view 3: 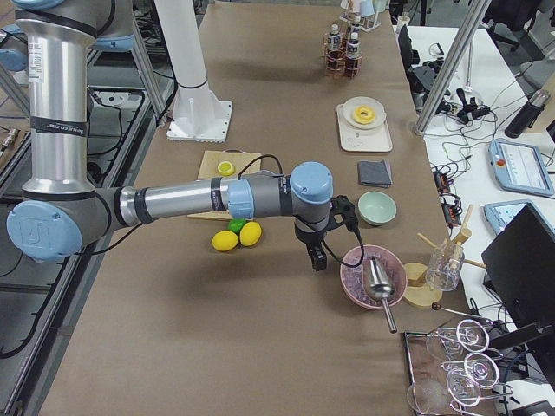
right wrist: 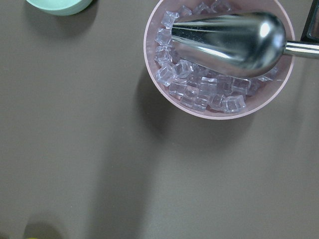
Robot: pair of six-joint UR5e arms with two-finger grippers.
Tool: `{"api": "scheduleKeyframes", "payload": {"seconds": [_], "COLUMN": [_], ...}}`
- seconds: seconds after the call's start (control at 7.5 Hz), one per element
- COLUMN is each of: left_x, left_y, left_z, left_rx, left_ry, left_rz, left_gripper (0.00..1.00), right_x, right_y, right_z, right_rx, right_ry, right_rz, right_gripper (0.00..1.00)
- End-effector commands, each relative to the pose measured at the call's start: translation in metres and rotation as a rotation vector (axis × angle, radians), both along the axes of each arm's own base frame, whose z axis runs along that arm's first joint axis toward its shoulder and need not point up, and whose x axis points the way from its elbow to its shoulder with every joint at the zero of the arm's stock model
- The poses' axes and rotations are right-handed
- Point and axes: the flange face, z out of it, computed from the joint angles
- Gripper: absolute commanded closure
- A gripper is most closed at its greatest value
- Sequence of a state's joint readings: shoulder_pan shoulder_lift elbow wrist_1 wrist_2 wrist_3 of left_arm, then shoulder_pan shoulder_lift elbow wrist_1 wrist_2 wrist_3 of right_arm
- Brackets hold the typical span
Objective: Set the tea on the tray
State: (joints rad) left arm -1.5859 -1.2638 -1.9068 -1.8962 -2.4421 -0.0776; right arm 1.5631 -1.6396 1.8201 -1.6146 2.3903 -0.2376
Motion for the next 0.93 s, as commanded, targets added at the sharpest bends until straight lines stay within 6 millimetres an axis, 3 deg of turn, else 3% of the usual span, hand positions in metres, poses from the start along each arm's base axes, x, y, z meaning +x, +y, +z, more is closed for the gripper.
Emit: {"api": "scheduleKeyframes", "payload": {"seconds": [0.0,0.8], "left_x": [-0.0006,-0.0004], "left_y": [-0.0014,-0.0007], "left_z": [0.001,-0.0045], "left_rx": [0.005,0.019], "left_ry": [-0.031,-0.02], "left_rz": [-0.008,-0.01], "left_gripper": [0.03,0.03], "right_x": [-0.0002,-0.0019], "right_y": [0.002,0.0061], "right_z": [0.0025,0.0093], "right_rx": [-0.006,-0.032], "right_ry": [-0.003,-0.018], "right_rz": [0.0,0.0], "right_gripper": [0.0,0.0]}}
